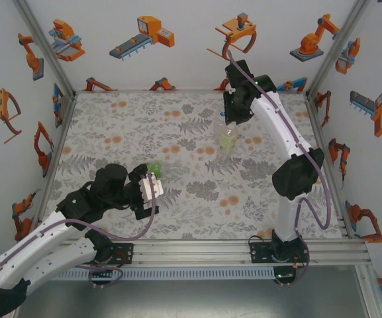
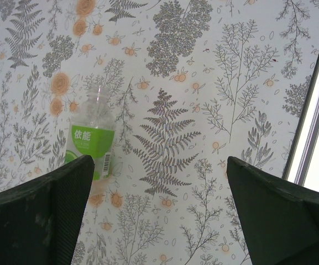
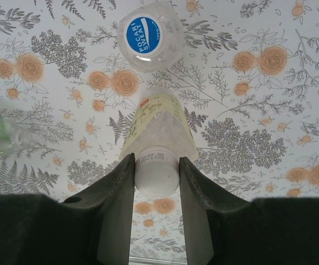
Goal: Screw on the bottle caps
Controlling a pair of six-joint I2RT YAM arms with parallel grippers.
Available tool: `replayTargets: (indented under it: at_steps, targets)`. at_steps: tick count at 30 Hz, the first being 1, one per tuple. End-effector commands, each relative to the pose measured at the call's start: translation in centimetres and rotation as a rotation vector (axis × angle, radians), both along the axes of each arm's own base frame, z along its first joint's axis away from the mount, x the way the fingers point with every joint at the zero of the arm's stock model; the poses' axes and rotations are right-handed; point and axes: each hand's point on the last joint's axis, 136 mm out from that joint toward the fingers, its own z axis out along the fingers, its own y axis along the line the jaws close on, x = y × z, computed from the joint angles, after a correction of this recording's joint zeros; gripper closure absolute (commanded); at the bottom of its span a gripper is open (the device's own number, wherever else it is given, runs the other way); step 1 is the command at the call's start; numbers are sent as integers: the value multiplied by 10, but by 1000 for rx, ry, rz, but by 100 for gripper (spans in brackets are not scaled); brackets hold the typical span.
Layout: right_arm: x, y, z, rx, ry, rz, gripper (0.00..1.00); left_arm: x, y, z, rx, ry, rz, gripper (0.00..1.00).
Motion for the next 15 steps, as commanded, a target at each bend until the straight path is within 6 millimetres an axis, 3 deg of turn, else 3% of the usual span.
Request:
replayTargets:
  at_steps: [1,8,15]
  targets:
    - [7,-4,4,-25,-20,2,94,-1,-2,0,-9,-3,-12,3]
    - [17,-1,15,-18,-59,-2,94,-2,-2,0,-12,-3,-15,3]
    - [22,1,10,-24,-55,-1,94,-3,-2,0,-12,0,-19,3]
